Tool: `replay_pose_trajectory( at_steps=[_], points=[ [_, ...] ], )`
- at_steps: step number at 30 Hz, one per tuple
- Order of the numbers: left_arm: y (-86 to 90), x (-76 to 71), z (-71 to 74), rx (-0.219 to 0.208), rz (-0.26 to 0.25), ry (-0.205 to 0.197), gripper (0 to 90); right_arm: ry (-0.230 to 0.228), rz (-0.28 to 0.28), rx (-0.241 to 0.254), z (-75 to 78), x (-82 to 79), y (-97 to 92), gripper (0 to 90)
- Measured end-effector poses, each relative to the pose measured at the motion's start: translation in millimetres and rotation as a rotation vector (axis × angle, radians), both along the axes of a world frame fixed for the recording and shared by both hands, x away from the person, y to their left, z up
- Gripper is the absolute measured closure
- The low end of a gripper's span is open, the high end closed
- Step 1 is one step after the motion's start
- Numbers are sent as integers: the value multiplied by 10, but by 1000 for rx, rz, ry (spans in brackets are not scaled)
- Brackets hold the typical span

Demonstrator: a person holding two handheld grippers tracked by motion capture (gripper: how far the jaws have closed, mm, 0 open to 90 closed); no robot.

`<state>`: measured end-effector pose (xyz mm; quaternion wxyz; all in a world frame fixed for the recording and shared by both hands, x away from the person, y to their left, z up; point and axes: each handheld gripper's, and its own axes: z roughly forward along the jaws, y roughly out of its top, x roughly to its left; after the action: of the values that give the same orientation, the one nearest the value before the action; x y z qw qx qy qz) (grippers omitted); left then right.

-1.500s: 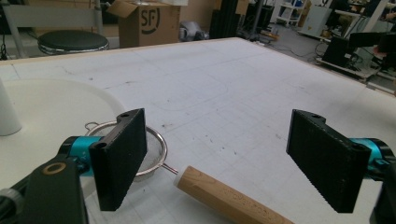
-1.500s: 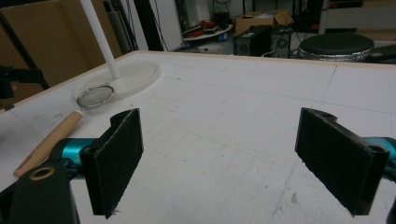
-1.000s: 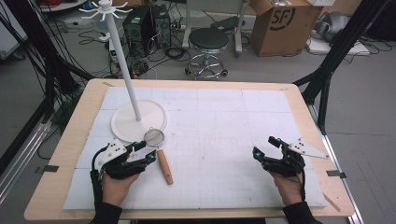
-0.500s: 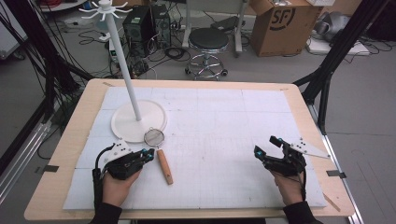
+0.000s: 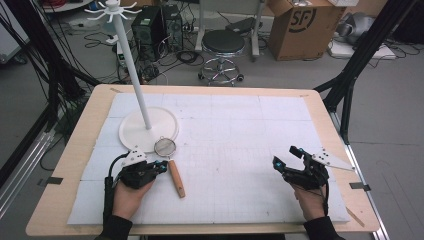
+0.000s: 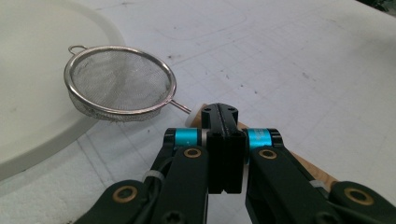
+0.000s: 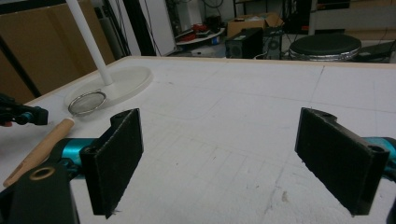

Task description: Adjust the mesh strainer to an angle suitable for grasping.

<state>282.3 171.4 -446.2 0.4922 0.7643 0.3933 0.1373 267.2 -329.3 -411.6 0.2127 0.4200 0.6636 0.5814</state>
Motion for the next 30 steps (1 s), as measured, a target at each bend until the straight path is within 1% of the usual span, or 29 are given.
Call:
replay_pose_trajectory(
  at_steps=[1, 3, 6, 8, 9, 13, 14, 19, 20, 22, 23, 26, 27, 30],
  points=[
    [-5, 12, -11, 0, 2, 9, 900, -5, -2, -1, 0, 2, -3, 141],
    [-9, 37, -32, 1, -12, 29, 900, -3, -1, 1, 1, 0, -5, 141],
    [-28, 53, -53, 12, -10, 44, 900, -5, 2, 1, 3, -3, -7, 141],
    [-34, 61, -55, 17, -2, 47, 900, -5, 3, 0, 5, -8, -7, 142],
    [-48, 74, -60, 29, 4, 52, 900, -3, 2, 1, 5, -11, -6, 142],
    [-70, 94, -64, 42, 0, 56, 900, -2, 3, 1, 6, -22, -4, 142],
    [-84, 116, -65, 49, -9, 57, 900, -4, 4, -1, 4, -22, -6, 142],
    [-149, 187, -65, 53, -15, 60, 900, 4, -5, -3, -4, -45, -30, 142],
    [-149, 187, -65, 53, -15, 60, 900, -3, -7, -6, -3, -48, -43, 142],
    [-185, 208, -69, 53, -22, 62, 900, 4, -13, 3, 1, -69, -65, 142],
    [-198, 220, -67, 62, -28, 61, 900, 6, -16, 6, 4, -79, -76, 142],
    [-278, 276, -68, 69, -44, 64, 900, 3, -26, 5, 4, -99, -107, 142],
    [-278, 276, -68, 69, -44, 64, 900, 5, -29, 6, 3, -109, -113, 142],
    [-338, 324, -65, 84, -68, 64, 900, 7, -35, 6, 3, -135, -127, 142]
  ],
)
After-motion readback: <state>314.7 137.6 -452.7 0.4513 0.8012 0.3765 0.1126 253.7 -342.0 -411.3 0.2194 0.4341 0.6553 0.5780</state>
